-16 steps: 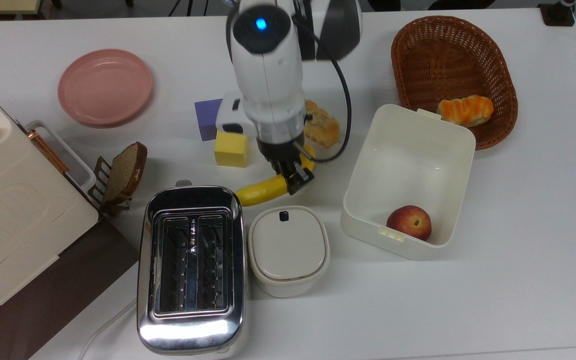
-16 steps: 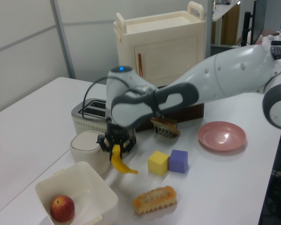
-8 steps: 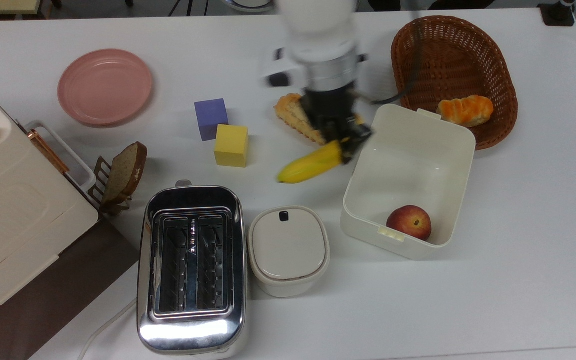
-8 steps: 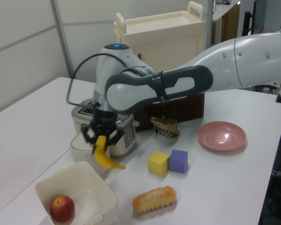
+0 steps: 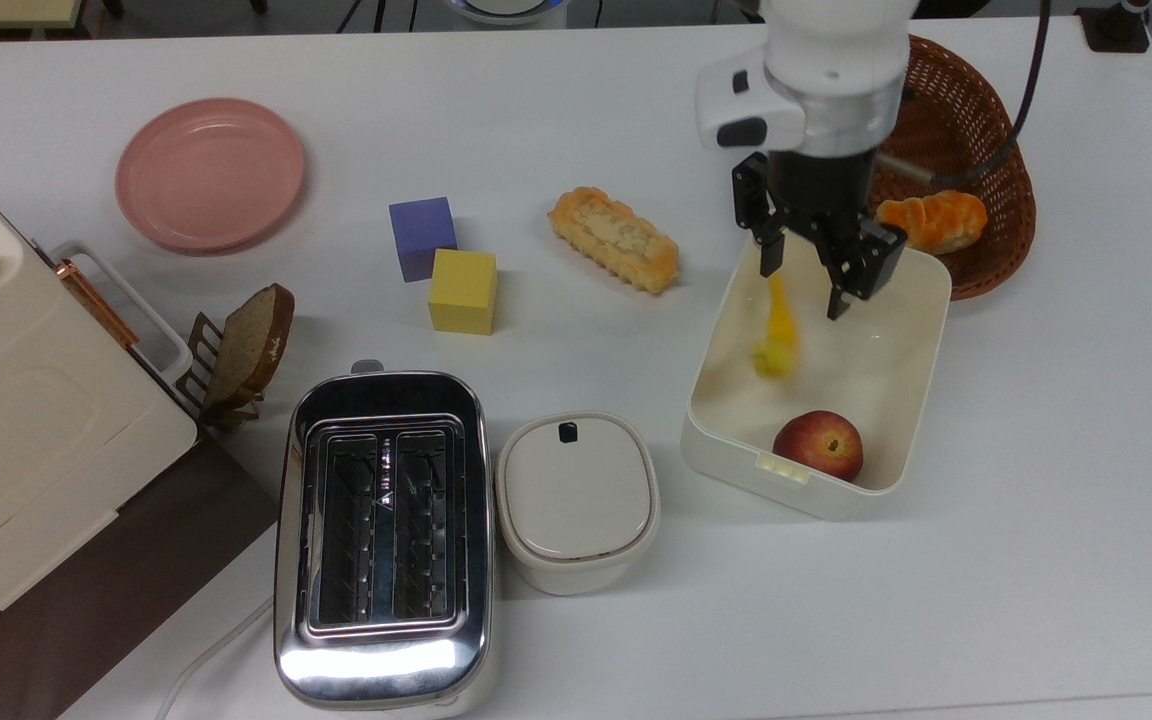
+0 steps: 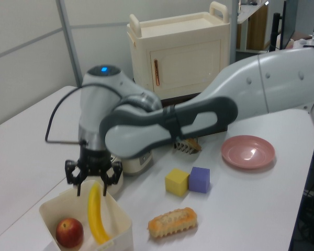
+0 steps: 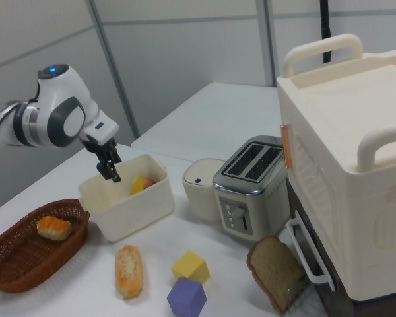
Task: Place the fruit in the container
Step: 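Open the gripper to drop the banana into the container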
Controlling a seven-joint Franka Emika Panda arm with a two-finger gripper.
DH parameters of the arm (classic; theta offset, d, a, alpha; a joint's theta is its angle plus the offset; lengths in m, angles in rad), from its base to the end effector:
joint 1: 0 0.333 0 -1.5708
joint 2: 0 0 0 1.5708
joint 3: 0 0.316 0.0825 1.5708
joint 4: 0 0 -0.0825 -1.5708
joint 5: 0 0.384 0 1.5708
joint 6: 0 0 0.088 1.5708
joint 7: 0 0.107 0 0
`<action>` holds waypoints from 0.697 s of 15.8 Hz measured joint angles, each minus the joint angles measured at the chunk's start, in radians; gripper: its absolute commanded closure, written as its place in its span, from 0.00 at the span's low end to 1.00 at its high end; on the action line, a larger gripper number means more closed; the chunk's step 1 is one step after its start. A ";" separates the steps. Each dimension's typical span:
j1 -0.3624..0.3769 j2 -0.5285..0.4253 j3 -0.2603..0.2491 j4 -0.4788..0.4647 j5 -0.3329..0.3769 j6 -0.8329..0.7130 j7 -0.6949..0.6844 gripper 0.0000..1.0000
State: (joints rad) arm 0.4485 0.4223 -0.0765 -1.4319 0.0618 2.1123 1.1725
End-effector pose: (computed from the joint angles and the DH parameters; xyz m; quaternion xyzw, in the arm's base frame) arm 0.6558 0.2690 0.4790 -0.9104 0.3928 -0.0834 0.0997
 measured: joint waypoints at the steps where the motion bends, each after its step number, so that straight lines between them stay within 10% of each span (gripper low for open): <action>1: 0.002 0.018 0.000 0.005 -0.009 0.005 0.007 0.00; 11: -0.003 0.075 -0.032 0.029 -0.036 0.048 -0.046 0.00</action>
State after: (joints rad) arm 0.4456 0.4973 -0.1083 -1.4024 0.0257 2.1604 1.1264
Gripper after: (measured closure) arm 0.000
